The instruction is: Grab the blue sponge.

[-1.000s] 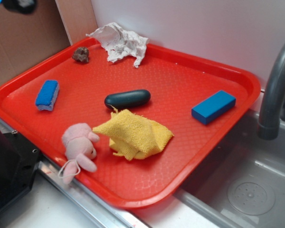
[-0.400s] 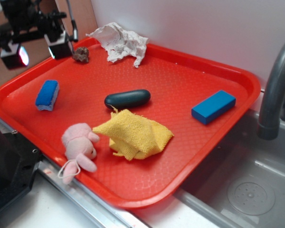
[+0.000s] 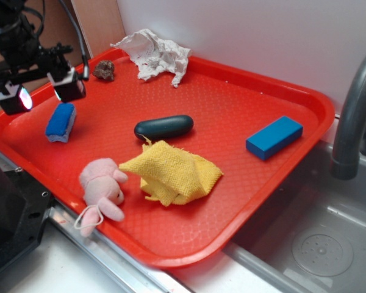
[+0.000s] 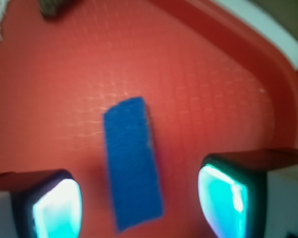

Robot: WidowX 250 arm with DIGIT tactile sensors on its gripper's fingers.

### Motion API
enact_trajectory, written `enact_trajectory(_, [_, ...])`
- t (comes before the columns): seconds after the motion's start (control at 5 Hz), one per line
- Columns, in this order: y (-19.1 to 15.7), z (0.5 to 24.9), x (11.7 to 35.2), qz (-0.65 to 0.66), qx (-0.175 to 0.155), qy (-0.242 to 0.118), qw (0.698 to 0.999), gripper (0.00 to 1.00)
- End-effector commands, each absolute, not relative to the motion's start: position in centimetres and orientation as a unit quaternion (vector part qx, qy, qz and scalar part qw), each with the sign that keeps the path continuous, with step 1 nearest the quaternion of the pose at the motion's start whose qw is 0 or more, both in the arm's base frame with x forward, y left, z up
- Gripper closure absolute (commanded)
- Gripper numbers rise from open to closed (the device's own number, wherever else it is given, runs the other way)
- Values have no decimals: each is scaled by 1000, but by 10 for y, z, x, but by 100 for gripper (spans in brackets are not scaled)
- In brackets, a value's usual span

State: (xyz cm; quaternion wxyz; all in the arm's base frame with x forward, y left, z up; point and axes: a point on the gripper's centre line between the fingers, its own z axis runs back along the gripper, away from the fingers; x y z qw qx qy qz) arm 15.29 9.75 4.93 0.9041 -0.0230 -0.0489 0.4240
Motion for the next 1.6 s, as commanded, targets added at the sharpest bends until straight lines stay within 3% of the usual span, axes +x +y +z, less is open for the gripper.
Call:
enact_trajectory(0.0, [90,17,159,364,17,-38,930,0])
enact_trajectory(0.2, [83,15,161,350,22,-41,936,100])
enact_trajectory(0.4, [82,41,160,323,3,-40,946,100])
enact_trajectory(0.6, [81,91,161,258,-34,-51,964,100])
enact_trajectory(0.8, [70,141,165,223,-11,-60,973,100])
enact_trajectory(1.0, [43,191,189,149,5,-50,988,100])
enact_trajectory(1.2, [0,187,211,51,20,-66,996,100])
enact_trajectory(1.4, [-17,192,216,2,9,-84,996,100])
